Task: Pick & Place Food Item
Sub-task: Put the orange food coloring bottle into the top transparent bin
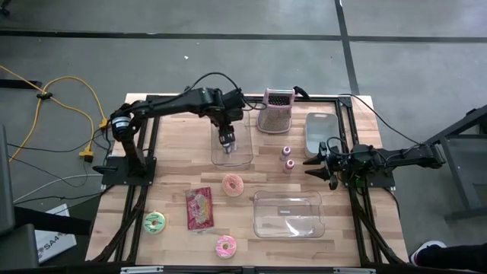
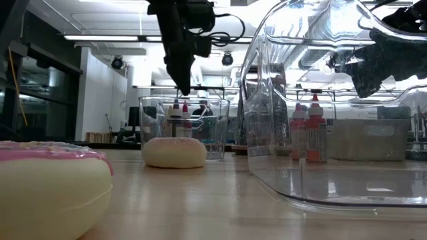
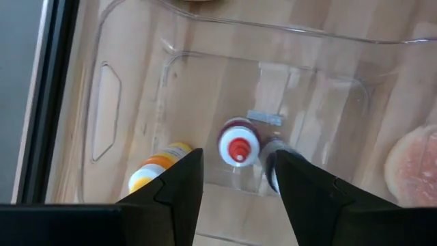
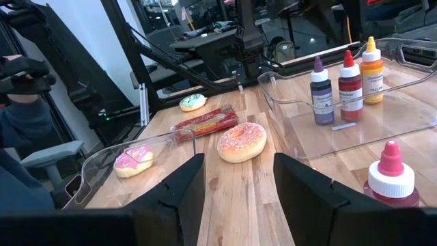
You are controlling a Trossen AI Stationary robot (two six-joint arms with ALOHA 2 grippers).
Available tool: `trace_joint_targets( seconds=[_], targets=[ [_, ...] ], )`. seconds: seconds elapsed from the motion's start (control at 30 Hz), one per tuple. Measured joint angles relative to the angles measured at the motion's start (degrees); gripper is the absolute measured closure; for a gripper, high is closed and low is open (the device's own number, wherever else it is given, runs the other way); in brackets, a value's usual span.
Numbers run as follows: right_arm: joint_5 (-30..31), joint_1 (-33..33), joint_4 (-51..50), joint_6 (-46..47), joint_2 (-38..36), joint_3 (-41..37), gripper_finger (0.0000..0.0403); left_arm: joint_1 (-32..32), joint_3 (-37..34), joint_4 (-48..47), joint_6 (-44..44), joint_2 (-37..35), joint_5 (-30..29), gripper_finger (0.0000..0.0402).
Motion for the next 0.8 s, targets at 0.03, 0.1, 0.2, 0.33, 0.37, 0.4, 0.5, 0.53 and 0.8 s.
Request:
trace_joint_targets(
  seconds=[0.03,0.1,0.2,0.33,0.37,0.4,0.5,0.53,0.8],
  targets=[
    [0.00,-0.01,0.02,0.00,-0.01,0.01,0.0241,-0.50,0.00,-0.22,0.21,-0.21,0.12,0.0228],
    [0.00,0.01,0.00,0.00,0.01,0.01,0.0241,-1.76,0.00,-0.71,0.59,-1.00,1.18,0.0228],
    [0.00,0.00,-0.02,0.00,0.01,0.01,0.0241,-4.41,0.03,-2.79,-0.30,-2.36,1.75,0.0228],
    [0.00,-0.01,0.00,0.00,-0.01,0.01,0.0241,-8.82,0.05,-5.64,-3.11,-4.15,-0.24,0.0228],
    [0.00,-0.01,0.00,0.00,-0.01,0.01,0.0241,-9.96,0.05,-6.22,-4.15,-4.65,-1.15,0.0228],
    [0.00,0.01,0.00,0.00,0.01,0.00,0.0241,-11.15,0.05,-7.06,-5.32,-5.04,-1.90,0.0228],
    [0.00,0.01,0.00,0.00,0.00,0.00,0.0241,-14.72,0.05,-8.41,-9.44,-6.01,-4.72,0.0228],
    [0.00,0.01,0.00,0.00,0.01,0.01,0.0241,-15.80,0.05,-8.81,-10.90,-6.18,-5.59,0.0228],
    [0.00,0.01,0.00,0.00,0.01,0.01,0.0241,-21.80,0.05,-10.67,-18.65,-6.75,-7.42,0.0228]
  ],
)
